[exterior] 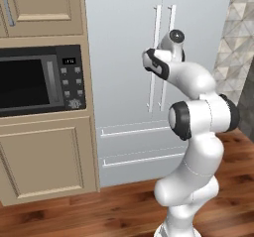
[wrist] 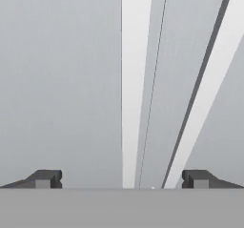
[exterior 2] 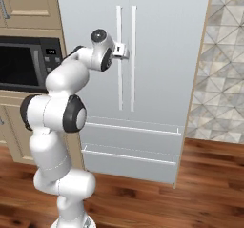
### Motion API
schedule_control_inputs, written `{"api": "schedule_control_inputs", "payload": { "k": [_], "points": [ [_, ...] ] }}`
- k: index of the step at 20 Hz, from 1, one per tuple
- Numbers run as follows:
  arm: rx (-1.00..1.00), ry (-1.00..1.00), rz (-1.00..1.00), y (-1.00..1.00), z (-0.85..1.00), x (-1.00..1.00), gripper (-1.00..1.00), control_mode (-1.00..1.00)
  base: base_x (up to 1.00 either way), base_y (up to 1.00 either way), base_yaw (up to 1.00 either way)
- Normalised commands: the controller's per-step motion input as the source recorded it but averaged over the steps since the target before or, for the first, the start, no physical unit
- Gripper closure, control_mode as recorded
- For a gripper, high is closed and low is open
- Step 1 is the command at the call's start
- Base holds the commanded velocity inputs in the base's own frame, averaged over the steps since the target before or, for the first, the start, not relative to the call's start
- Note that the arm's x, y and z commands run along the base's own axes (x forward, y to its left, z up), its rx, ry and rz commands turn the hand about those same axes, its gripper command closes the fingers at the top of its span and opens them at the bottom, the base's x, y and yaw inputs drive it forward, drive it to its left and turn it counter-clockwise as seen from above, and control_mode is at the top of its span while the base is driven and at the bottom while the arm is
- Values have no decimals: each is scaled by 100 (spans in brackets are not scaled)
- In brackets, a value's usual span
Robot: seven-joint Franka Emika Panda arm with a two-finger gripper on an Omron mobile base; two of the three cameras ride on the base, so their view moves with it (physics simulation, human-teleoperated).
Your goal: Take the lemon wedge from the fridge and place it on the plate with fish on the dining counter.
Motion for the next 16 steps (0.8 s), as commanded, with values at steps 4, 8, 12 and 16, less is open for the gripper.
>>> {"api": "schedule_control_inputs", "payload": {
  "k": [4, 8, 12, 16],
  "points": [
    [0, 4, 2, -3, 0, 6, -100, -100, 0, 0, 0],
    [0, 0, 0, -5, -11, 3, -100, -100, 0, 0, 0],
    [0, 0, 0, -17, -13, 0, -100, -100, 0, 0, 0],
    [0, 0, 0, -4, -5, 6, -100, -100, 0, 0, 0]
  ]
}}
